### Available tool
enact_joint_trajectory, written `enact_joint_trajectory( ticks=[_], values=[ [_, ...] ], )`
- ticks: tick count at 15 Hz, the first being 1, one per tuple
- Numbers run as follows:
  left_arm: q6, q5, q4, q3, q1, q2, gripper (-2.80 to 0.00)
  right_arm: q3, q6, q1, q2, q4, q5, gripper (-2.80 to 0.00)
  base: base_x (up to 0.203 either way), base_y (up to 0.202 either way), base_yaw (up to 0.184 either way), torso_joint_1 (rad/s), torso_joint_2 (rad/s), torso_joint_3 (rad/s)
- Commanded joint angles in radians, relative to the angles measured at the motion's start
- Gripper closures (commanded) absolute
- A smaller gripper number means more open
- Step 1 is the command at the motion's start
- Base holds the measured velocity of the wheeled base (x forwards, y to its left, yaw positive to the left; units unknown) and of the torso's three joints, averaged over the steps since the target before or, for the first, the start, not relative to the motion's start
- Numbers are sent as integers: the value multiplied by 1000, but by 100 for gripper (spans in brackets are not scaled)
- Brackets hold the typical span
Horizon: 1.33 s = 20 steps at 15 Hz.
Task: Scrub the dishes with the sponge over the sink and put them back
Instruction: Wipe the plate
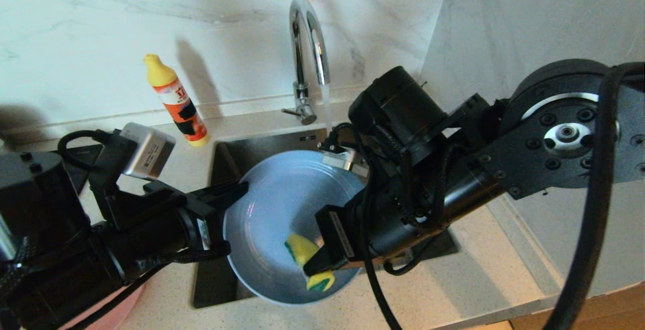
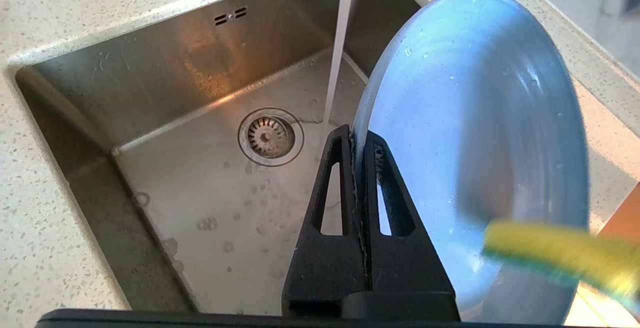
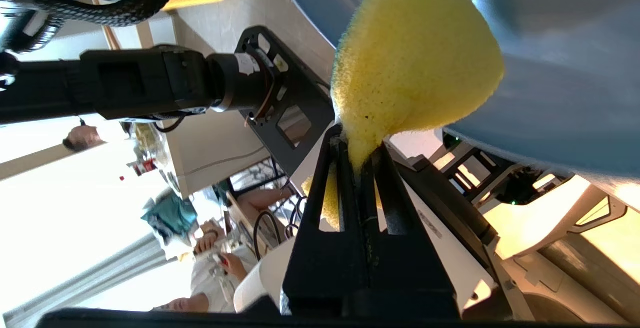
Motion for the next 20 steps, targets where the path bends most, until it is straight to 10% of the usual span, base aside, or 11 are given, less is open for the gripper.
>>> enact_joint_trajectory(
  ticks=[1,20],
  values=[
    [0,1,-5,1,1,0,0,-13,4,21,36,2,3,0,0,0,0,0,0,0],
    [2,-1,-5,22,0,-11,0,-152,-1,-89,77,-107,-9,0,0,0,0,0,0,0]
  ],
)
